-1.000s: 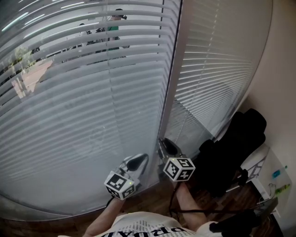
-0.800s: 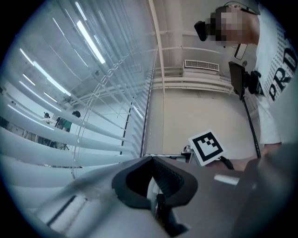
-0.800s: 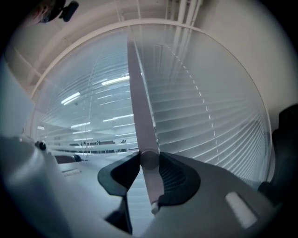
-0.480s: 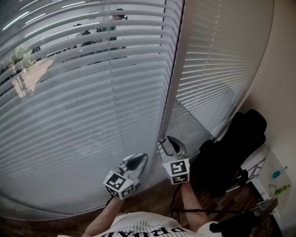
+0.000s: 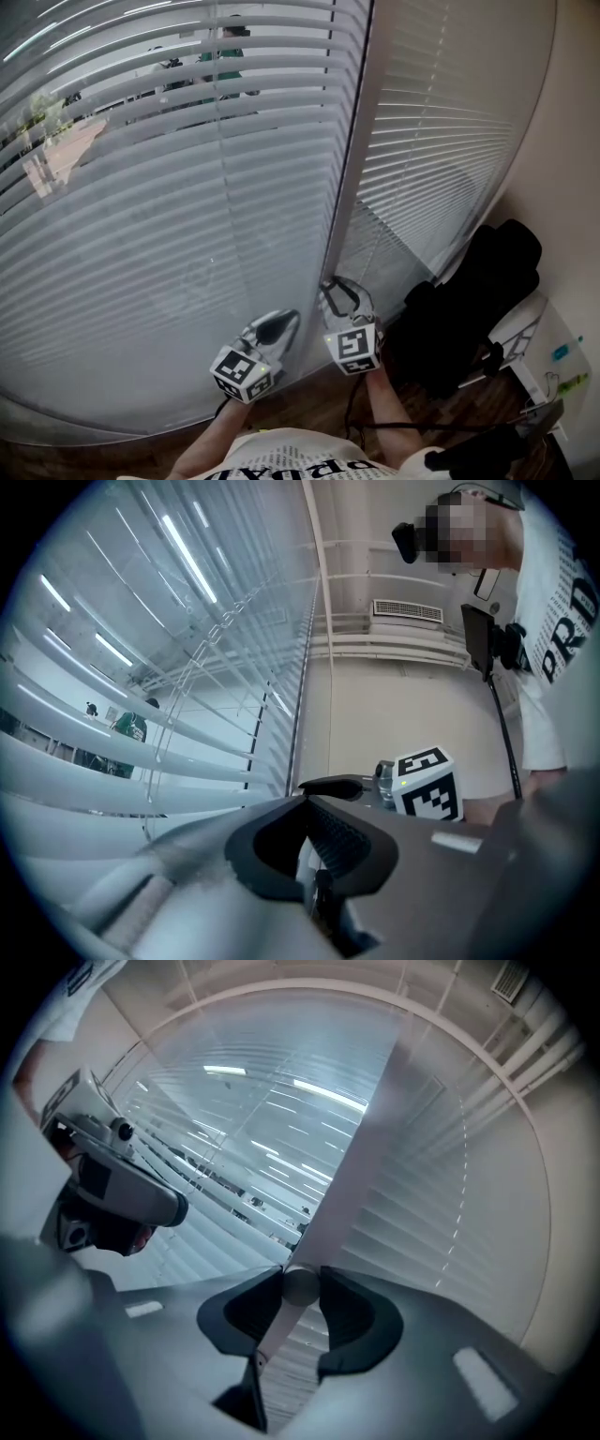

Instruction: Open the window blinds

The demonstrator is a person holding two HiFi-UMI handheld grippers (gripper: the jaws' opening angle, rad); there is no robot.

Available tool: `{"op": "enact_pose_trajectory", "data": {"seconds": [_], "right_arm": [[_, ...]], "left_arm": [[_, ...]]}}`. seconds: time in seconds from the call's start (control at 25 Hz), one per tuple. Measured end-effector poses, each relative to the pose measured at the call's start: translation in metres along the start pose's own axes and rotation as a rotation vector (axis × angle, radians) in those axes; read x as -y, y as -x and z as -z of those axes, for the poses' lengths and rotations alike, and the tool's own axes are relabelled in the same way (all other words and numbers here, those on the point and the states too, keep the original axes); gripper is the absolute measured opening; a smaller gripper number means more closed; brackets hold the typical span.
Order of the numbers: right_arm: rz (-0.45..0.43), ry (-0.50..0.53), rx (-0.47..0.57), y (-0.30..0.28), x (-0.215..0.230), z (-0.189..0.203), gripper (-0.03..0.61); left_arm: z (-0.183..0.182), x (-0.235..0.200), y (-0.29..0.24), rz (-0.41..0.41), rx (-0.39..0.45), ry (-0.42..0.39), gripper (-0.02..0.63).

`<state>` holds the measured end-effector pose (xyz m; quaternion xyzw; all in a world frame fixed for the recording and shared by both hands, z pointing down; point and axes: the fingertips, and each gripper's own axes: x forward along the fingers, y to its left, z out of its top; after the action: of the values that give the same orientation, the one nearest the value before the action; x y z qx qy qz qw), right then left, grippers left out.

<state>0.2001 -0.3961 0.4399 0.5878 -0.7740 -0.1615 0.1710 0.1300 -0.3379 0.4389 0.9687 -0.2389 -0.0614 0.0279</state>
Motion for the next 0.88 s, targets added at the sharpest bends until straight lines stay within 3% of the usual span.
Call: {"op": "enact_pose_trajectory", "data": {"seconds": [0.2, 0.88], "right_arm": [[-0.007, -0.092, 0.011, 0.0007, 0.0011, 0.0009, 0.133], [-0.052, -0.599, 0.077, 0.0011, 0.0089, 0.0075, 0.133]], "left_arm": [[0.0001, 0.0013, -0.0022, 0.004, 0.001, 0.004, -0.008], [0.0014, 0.0020, -0.0016, 0.004, -0.003, 0.008, -0.008]]}}
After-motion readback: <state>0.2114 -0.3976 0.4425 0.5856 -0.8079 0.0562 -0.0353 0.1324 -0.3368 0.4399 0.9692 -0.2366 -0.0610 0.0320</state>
